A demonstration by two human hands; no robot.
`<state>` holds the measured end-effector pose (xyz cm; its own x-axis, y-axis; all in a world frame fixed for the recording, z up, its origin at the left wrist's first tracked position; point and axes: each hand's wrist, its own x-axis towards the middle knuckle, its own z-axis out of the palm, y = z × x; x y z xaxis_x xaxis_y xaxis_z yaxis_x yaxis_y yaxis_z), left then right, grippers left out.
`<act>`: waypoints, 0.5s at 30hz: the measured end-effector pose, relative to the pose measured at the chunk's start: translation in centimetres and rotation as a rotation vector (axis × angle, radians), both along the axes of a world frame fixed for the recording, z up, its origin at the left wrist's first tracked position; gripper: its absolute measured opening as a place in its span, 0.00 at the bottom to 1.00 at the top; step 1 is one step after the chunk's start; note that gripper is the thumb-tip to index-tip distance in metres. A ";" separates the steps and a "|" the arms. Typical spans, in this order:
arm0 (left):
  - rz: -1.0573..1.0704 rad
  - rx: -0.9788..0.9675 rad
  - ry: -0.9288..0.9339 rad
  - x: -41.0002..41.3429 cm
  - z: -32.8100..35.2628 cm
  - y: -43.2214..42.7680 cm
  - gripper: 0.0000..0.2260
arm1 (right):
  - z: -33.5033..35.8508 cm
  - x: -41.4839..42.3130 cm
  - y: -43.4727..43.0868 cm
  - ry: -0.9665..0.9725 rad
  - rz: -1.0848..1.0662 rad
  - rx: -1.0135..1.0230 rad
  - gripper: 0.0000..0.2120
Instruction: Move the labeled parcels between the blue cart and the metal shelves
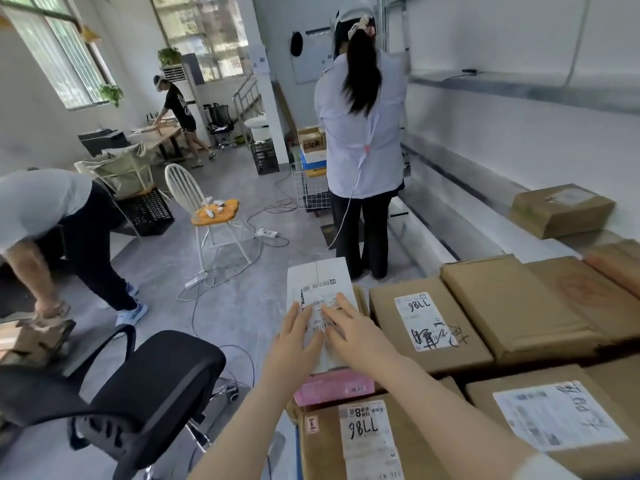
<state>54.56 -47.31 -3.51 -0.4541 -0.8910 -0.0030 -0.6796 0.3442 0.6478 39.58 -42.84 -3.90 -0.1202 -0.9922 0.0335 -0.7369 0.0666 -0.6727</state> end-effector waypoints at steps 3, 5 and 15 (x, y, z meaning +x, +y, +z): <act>0.004 -0.044 -0.144 -0.6 1.4 0.7 0.25 | 1.5 -0.6 1.9 -0.019 0.002 -0.019 0.23; 0.012 -0.186 -0.300 -2.0 3.6 1.3 0.25 | 2.8 -2.1 5.0 -0.034 -0.048 -0.068 0.24; -0.684 -0.447 0.155 -29.2 7.8 22.3 0.23 | 3.1 -18.3 36.8 -0.016 -0.821 -0.085 0.22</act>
